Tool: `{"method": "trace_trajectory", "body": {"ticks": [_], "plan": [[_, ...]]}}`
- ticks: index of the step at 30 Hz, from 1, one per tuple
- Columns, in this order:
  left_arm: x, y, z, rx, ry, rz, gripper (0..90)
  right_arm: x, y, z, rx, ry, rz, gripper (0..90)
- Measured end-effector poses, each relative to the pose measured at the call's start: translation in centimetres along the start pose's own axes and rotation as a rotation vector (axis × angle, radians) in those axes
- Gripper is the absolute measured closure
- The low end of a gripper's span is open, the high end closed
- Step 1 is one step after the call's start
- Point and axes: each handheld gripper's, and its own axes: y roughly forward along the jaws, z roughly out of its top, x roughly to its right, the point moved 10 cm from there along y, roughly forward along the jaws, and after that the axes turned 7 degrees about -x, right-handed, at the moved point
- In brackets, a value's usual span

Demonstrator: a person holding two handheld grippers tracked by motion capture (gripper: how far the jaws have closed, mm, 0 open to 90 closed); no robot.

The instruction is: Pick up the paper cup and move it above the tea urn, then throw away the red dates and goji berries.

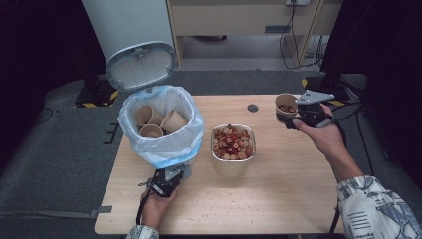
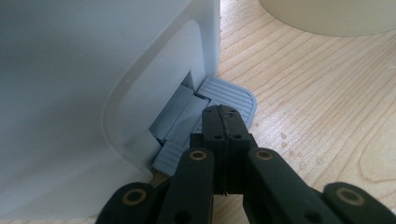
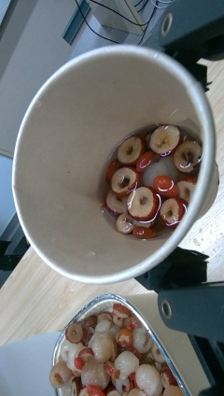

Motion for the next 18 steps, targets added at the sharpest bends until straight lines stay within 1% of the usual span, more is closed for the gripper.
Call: {"method": "trace_trajectory", "body": {"ticks": [7,10,13,14,15,18], "plan": [[0.0,0.0,0.0,0.000,0.000,0.000,89.8,0.1,-0.1,0.1,-0.001,-0.002,-0.001,32.2],[0.0,0.0,0.0,0.000,-0.001,0.001,89.8,0.1,0.1,0.6,-0.003,-0.008,-0.009,32.2],[0.0,0.0,0.0,0.000,0.000,0.000,89.9,-0.4,0.3,1.1,0.007,-0.019,-0.001,32.2],[0.0,0.0,0.0,0.000,-0.001,0.000,89.8,-1.1,0.6,1.6,0.010,-0.040,0.016,32.2],[0.0,0.0,0.0,0.000,-0.001,-0.001,89.9,-1.4,0.6,1.7,0.006,-0.052,0.020,32.2],[0.0,0.0,0.0,0.000,0.000,0.001,89.9,-1.3,0.6,2.1,0.006,-0.050,0.012,32.2]]}}
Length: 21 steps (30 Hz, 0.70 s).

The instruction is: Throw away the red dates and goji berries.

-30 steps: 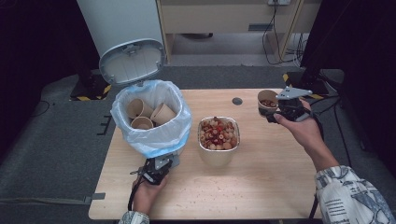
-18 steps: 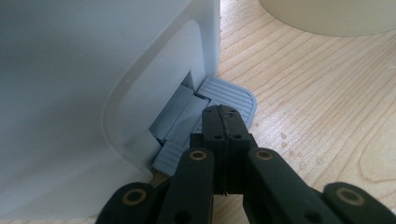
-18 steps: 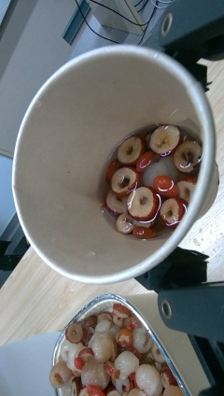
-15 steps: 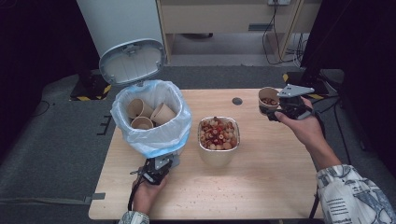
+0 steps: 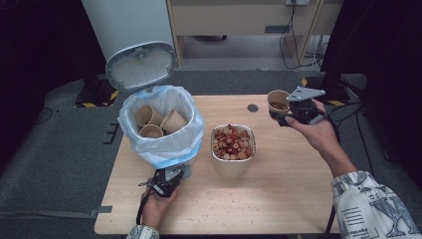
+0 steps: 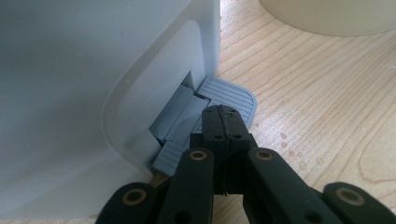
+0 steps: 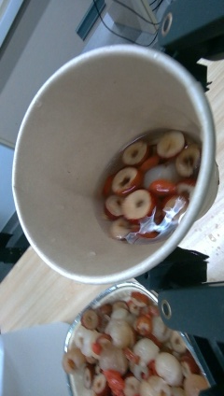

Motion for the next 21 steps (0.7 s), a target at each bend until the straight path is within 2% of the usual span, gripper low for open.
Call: {"method": "trace_trajectory", "body": {"ticks": [4,5,7,11,15,19,21], "plan": [[0.0,0.0,0.0,0.000,0.001,-0.001,89.9,-0.1,0.0,0.6,0.007,0.003,-0.006,32.2],[0.0,0.0,0.0,0.000,0.000,-0.002,89.9,-0.7,0.0,1.1,0.016,-0.015,0.012,32.2],[0.0,0.0,0.0,-0.001,0.000,-0.001,89.9,-0.9,-0.1,1.4,0.019,-0.023,0.017,32.2],[0.0,0.0,0.0,0.000,-0.001,-0.003,89.9,-0.8,-0.1,1.9,0.020,-0.010,0.003,32.2],[0.0,0.0,0.0,0.000,0.000,-0.002,89.8,-2.3,-0.1,2.8,0.036,-0.055,0.043,32.2],[0.0,0.0,0.0,-0.001,0.000,-0.002,89.9,-2.2,-0.2,3.4,0.044,-0.045,0.031,32.1],[0.0,0.0,0.0,0.000,0.000,-0.003,89.9,-2.6,-0.1,3.6,0.043,-0.064,0.032,32.2]]}}
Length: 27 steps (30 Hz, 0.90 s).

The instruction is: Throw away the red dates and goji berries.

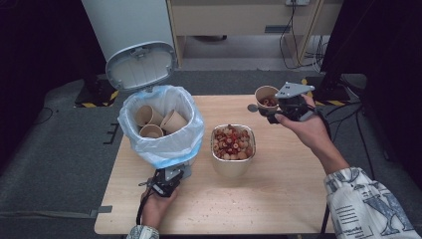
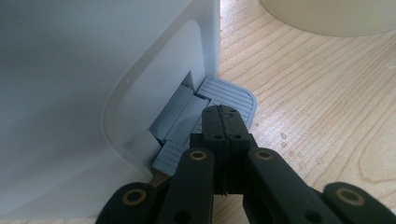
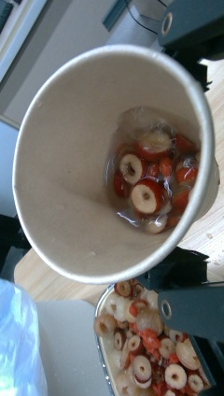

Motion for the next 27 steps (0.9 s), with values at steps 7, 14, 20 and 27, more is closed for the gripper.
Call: {"method": "trace_trajectory", "body": {"ticks": [7,14,20,27], "plan": [[0.0,0.0,0.0,0.000,0.000,0.001,89.9,-0.8,0.3,0.6,0.007,-0.035,-0.001,32.0],[0.0,0.0,0.0,0.000,-0.002,0.000,89.9,-1.5,0.8,0.6,-0.002,-0.091,-0.009,32.0],[0.0,0.0,0.0,-0.001,-0.001,0.000,89.9,-2.4,1.1,1.2,0.003,-0.145,-0.020,31.9],[0.0,0.0,0.0,0.000,-0.002,-0.001,89.9,-3.0,1.2,2.0,0.017,-0.170,-0.029,31.8]]}}
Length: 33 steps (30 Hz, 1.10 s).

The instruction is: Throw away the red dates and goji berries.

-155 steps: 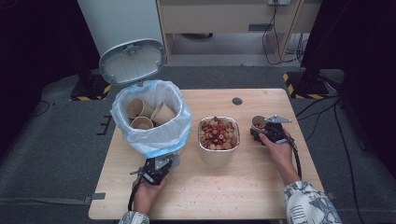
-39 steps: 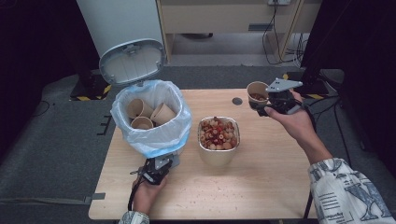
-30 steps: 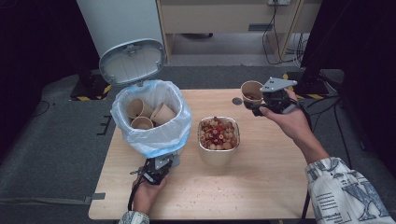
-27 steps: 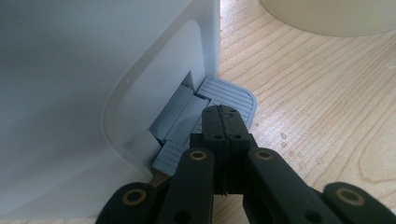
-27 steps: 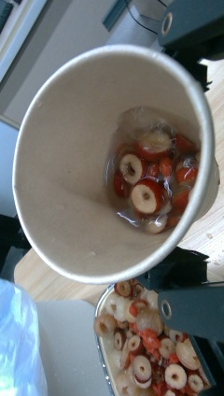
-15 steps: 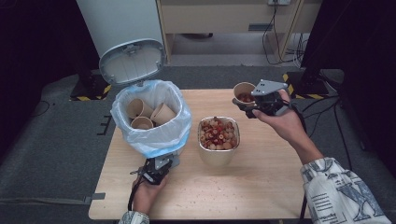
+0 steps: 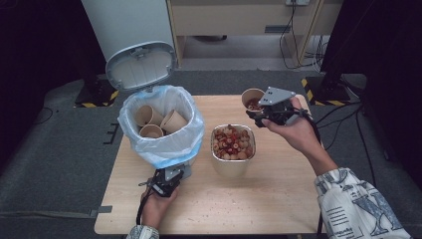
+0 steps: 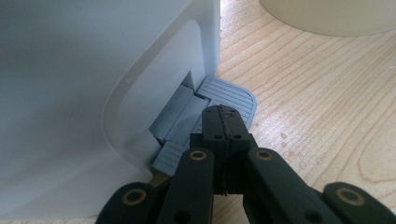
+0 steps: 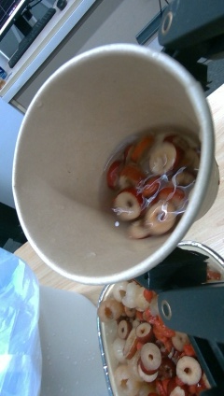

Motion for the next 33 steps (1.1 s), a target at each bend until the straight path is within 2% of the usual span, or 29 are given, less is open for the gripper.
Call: {"method": "trace_trajectory", "body": {"ticks": [5,8,10,21,33], "plan": [[0.0,0.0,0.0,0.004,-0.006,0.001,89.9,0.0,-0.1,0.3,0.006,0.004,0.000,31.8],[0.0,0.0,0.0,0.002,-0.003,0.001,89.9,-0.3,-0.1,0.4,0.004,-0.008,-0.001,31.8],[0.0,0.0,0.0,0.004,-0.005,0.002,89.8,-0.4,-0.1,0.4,-0.008,-0.035,-0.008,31.7],[0.0,0.0,0.0,0.004,-0.005,0.002,89.9,-0.7,-0.2,0.7,-0.005,-0.051,-0.014,31.7],[-0.1,0.0,0.0,0.003,-0.004,0.016,89.8,-1.8,0.1,1.1,-0.035,-0.158,-0.050,31.4]]}}
